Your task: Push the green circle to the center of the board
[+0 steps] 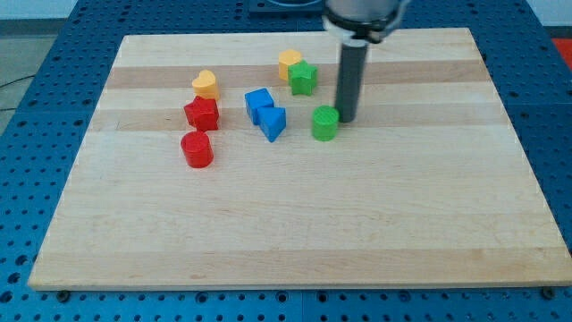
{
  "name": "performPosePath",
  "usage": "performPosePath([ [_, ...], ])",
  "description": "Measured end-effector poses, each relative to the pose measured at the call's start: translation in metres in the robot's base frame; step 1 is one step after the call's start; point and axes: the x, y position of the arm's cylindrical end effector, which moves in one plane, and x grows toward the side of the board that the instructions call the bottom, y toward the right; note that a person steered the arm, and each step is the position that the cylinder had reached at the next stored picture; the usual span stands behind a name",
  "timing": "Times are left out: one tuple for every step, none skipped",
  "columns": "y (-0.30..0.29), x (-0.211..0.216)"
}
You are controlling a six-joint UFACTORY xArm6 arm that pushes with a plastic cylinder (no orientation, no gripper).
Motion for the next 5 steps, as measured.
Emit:
performPosePath([
  [-0.006, 0.018],
  [0.012, 0.021],
  [0.015, 0.039],
  [0.015, 0.057],
  [0.003, 0.064],
])
